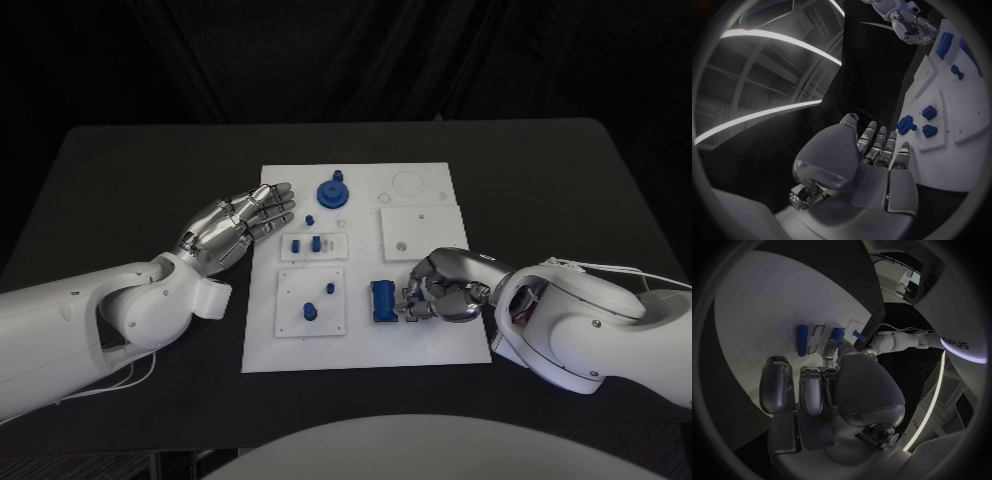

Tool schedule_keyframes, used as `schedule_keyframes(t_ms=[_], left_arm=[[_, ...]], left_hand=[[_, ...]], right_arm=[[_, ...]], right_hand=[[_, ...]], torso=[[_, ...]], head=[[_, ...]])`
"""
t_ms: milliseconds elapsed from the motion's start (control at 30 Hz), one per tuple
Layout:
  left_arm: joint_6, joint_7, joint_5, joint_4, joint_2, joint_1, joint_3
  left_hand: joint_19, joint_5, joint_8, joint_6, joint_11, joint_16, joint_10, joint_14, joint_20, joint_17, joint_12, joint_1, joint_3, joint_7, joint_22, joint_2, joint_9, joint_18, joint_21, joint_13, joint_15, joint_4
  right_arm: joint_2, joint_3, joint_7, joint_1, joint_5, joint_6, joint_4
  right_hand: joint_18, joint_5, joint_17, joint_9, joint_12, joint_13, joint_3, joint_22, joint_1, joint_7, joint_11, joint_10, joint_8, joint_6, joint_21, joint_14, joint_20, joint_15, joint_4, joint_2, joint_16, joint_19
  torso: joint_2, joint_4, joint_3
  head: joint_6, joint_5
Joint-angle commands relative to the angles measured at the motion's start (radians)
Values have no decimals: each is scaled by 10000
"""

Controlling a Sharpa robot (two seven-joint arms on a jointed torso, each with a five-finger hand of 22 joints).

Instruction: Assemble the parts on the task board

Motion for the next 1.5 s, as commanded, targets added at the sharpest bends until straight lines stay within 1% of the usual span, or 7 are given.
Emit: schedule_keyframes(t_ms=[33,433,600,667,833,900,1500], left_arm=[[171,109,-10,19,6,-27,7],[176,222,-13,68,-75,-31,7],[156,244,-16,91,-120,-32,7],[141,244,-16,97,-128,-33,7],[108,249,-17,118,-133,-33,7],[103,247,-17,120,-131,-33,7],[137,221,-17,80,-41,-34,7]], left_hand=[[8,61,45,72,65,44,-3,1,69,9,40,66,30,838,12,-13,13,-143,14,12,70,-37],[39,71,82,148,98,150,62,36,68,17,128,64,91,864,26,-21,22,-179,31,19,103,-72],[74,80,113,207,120,241,117,70,68,25,188,63,138,878,42,-39,29,-205,51,24,128,-102],[82,81,119,220,125,247,129,73,67,25,202,61,143,881,45,-46,30,-211,55,25,133,-107],[88,85,129,246,130,268,143,80,66,26,217,58,151,886,47,-55,33,-218,58,26,139,-113],[88,85,129,246,130,268,143,80,66,26,217,58,151,886,47,-55,33,-218,58,26,139,-113],[96,100,141,265,142,301,165,90,67,29,237,56,169,895,47,-65,35,-231,58,27,149,-126]], right_arm=[[52,-2,-85,-36,51,79,-34],[-129,-1,-96,-48,44,-232,70],[-593,-1,-233,-44,-195,-567,275],[-752,-2,-357,-43,-275,-537,305],[-1142,-7,-807,-41,-427,-341,290],[-1188,-8,-952,-41,-448,-244,260],[-814,-10,-1728,-43,-583,292,-130]], right_hand=[[-24,-219,2634,29,27,2630,74,1950,227,-50,-55,1041,80,-3,43,1057,-80,-63,-5,32,25,195],[-43,-1020,2634,60,27,2630,-437,1971,363,19,-5,1041,70,-17,112,1057,-68,-32,106,-299,25,227],[-93,643,2634,-229,27,2630,-863,2039,-669,164,114,1041,-412,-351,347,1057,5,58,108,-122,25,327],[-95,815,2634,-295,27,2630,-894,2042,-688,192,140,1041,-501,-392,361,1057,23,79,105,-142,25,331],[-91,3079,2634,-560,27,2630,-690,2043,-331,209,163,1041,-797,-433,383,1057,55,99,99,-98,25,327],[-94,3478,2634,-606,27,2630,-615,2044,-244,206,158,1041,-835,-421,392,1057,61,102,93,-138,25,327],[-85,3337,2634,-644,27,2630,-531,2031,-400,207,160,1041,-819,-302,359,1057,68,107,128,-51,25,307]], torso=[[-2,0,3],[5,9,-1],[5,1,2],[2,-1,2],[6,-6,3],[3,-7,-1],[2,10,0]], head=[[2,16],[2,48],[2,32],[2,31],[2,35],[2,21],[2,14]])
